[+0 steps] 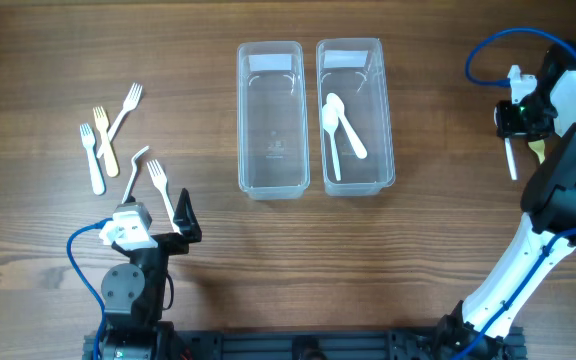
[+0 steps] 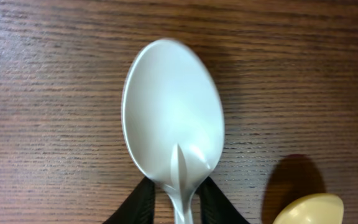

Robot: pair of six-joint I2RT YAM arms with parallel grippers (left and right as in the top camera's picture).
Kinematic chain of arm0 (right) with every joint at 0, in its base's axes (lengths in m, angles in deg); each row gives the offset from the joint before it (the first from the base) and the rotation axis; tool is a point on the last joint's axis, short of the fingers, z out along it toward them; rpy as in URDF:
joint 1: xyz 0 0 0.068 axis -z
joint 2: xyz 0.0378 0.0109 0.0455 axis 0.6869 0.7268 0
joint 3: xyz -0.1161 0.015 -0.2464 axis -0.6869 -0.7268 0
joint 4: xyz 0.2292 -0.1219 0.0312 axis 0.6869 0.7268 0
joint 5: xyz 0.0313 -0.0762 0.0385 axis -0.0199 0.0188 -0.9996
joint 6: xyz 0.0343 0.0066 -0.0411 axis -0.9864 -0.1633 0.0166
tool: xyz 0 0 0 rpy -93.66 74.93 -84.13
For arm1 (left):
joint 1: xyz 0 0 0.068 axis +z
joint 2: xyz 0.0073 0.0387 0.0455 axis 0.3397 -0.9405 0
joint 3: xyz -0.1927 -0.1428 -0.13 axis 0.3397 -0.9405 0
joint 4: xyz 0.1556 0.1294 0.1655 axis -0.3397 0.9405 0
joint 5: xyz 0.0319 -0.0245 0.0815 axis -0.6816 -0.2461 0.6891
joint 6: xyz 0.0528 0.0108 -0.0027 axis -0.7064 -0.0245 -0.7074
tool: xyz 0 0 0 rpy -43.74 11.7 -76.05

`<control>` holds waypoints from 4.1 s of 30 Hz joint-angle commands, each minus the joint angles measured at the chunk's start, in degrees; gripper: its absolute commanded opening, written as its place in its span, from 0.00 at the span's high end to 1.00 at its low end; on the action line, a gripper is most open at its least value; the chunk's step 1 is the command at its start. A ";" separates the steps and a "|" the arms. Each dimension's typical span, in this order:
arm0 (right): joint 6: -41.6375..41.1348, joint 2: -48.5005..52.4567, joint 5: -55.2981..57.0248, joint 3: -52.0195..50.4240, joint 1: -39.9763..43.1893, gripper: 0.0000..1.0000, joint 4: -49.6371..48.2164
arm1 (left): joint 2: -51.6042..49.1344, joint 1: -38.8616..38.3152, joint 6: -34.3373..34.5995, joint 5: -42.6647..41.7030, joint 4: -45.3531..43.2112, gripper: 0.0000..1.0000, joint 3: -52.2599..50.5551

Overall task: Pack container
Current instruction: 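Move the right gripper to a white spoon and grasp it, then carry the white spoon into the right container and release it, then move the right gripper to the yellow spoon and grasp it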

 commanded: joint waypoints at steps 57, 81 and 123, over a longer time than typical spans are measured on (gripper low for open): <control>-30.77 -16.85 -5.88 1.88 -40.24 0.92 -3.15 | 0.09 0.33 -0.48 0.33 0.17 0.00 -0.07; -29.22 -22.71 0.20 -0.35 -35.78 0.53 0.02 | 0.09 0.33 -0.48 0.33 0.17 0.00 -0.07; 2.23 -24.48 6.71 -26.88 10.38 0.20 -14.91 | 0.09 0.33 -0.46 0.33 0.17 0.00 -0.07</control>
